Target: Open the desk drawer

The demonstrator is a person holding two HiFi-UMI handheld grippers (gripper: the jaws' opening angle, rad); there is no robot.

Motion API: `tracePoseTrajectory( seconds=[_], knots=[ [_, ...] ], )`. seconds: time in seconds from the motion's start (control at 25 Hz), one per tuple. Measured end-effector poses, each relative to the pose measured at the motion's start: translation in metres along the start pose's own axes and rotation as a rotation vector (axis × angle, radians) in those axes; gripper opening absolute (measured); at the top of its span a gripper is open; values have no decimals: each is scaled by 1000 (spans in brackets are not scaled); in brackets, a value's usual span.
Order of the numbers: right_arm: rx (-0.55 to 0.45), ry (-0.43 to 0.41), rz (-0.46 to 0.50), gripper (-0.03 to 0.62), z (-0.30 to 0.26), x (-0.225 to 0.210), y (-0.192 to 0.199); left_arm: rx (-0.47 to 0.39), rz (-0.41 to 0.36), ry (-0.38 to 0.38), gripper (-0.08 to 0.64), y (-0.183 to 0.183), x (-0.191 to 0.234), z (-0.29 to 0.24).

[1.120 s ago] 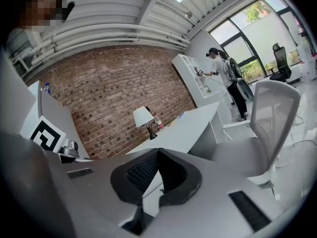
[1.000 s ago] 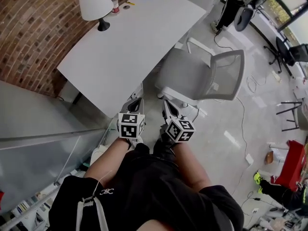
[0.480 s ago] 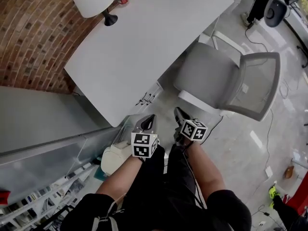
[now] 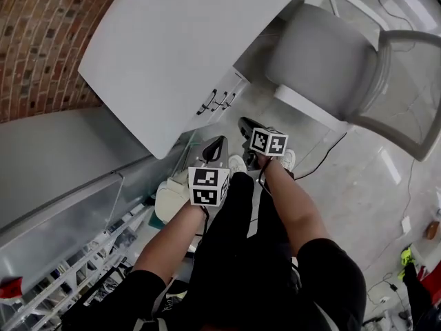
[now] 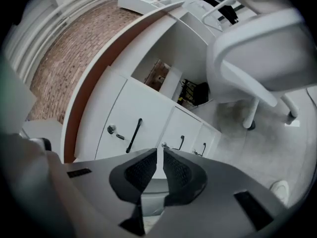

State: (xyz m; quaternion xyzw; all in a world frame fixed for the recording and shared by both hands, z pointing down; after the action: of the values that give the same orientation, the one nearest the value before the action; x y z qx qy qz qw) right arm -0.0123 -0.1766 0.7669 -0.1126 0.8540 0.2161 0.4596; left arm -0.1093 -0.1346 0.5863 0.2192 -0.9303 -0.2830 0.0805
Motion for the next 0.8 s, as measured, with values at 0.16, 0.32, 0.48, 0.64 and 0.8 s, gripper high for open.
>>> tracePoseTrajectory(
  seconds=[0.16, 0.32, 0.48, 0.64, 0.8],
  knots=[
    [8, -17, -103, 71, -52, -16, 8, 27, -26, 2, 0, 20, 14, -2],
    [23, 40, -152, 77, -96, -40, 11, 54, -17, 0, 0, 42, 30, -10],
    [1, 75, -228, 77, -134, -63, 2, 84, -16, 3, 0, 57, 47, -31],
    [-11, 82, -267, 77, -168, -75, -9, 105, -19, 12, 0, 62, 59, -51],
    [0, 93, -264, 77, -191, -80, -11, 138, -1, 12, 0, 71, 72, -67]
  ],
)
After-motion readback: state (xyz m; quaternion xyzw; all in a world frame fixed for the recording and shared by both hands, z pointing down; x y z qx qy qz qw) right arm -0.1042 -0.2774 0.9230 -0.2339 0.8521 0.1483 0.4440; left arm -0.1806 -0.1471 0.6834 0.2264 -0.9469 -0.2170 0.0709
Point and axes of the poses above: the fingertips, and each gripper's own axes: z backward along the fingers, x to its left, y out of its underside, the point moved 7 cm from there along z, backward along the fingers, and after that the axes turned 6 degrees about x, right-handed, at the moved point
